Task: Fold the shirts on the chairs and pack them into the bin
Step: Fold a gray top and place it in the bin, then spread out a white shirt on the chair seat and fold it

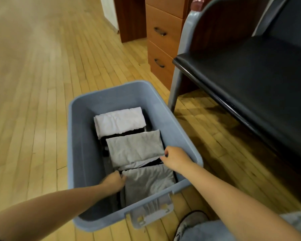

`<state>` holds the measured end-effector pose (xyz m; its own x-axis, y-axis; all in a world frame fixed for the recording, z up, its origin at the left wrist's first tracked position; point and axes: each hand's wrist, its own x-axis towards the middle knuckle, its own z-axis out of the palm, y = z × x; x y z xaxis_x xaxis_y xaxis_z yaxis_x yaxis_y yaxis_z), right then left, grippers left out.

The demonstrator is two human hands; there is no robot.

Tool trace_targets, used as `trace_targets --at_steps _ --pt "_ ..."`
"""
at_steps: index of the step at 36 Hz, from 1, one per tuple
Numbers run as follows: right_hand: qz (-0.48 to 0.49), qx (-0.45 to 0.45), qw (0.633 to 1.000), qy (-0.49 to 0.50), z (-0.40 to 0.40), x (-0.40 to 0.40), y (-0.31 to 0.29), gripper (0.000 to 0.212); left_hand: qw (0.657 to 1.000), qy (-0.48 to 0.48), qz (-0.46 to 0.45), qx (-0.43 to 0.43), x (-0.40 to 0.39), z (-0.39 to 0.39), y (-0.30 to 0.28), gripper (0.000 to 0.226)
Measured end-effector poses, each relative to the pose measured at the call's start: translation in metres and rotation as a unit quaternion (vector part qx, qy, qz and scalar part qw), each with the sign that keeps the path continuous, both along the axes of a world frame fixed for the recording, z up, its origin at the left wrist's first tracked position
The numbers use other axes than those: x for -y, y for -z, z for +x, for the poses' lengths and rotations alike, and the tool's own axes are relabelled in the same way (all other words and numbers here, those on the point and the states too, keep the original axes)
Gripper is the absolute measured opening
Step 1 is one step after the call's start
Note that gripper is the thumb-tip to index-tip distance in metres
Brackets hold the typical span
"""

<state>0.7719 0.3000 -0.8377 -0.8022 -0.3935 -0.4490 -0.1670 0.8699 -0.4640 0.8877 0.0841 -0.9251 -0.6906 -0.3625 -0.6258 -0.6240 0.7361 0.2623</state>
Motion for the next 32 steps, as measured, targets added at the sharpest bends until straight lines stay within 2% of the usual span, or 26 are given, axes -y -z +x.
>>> trace_targets --at_steps 3,6,9,12,16,19,23,28,32 --pt "-0.056 -0.021 0.998 0.009 -0.002 -0.004 -0.023 0.023 0.999 0.010 0.017 -0.033 -0.019 -0.011 -0.032 0.034" --pt "-0.149 -0.031 0.987 0.042 -0.007 -0.017 -0.056 0.031 0.990 -0.047 0.100 -0.088 -0.043 -0.038 -0.065 0.034" --pt "-0.230 -0.037 0.968 0.098 -0.010 -0.043 -0.098 0.029 0.958 -0.098 0.200 -0.178 -0.081 -0.070 -0.113 0.038" --pt "-0.256 -0.090 0.952 0.143 -0.015 -0.079 -0.141 0.033 0.917 -0.116 0.288 -0.253 -0.127 -0.101 -0.166 0.038" --pt "-0.274 -0.174 0.916 0.235 -0.013 -0.158 -0.194 0.036 0.859 -0.078 0.390 -0.322 -0.214 -0.132 -0.229 0.039" --pt "-0.257 -0.224 0.888 0.310 0.003 -0.232 -0.223 0.038 0.826 -0.022 0.470 -0.310 -0.293 -0.138 -0.271 0.042" --pt "-0.243 -0.272 0.839 0.404 0.053 -0.335 -0.249 0.035 0.799 0.092 0.523 -0.282 -0.397 -0.120 -0.307 0.041" --pt "-0.189 -0.313 0.774 0.518 0.144 -0.460 -0.250 0.035 0.776 0.243 0.532 -0.237 -0.524 -0.074 -0.320 0.039" --pt "-0.139 -0.329 0.693 0.626 0.241 -0.562 -0.228 0.036 0.773 0.333 0.512 -0.170 -0.629 -0.021 -0.310 0.038"
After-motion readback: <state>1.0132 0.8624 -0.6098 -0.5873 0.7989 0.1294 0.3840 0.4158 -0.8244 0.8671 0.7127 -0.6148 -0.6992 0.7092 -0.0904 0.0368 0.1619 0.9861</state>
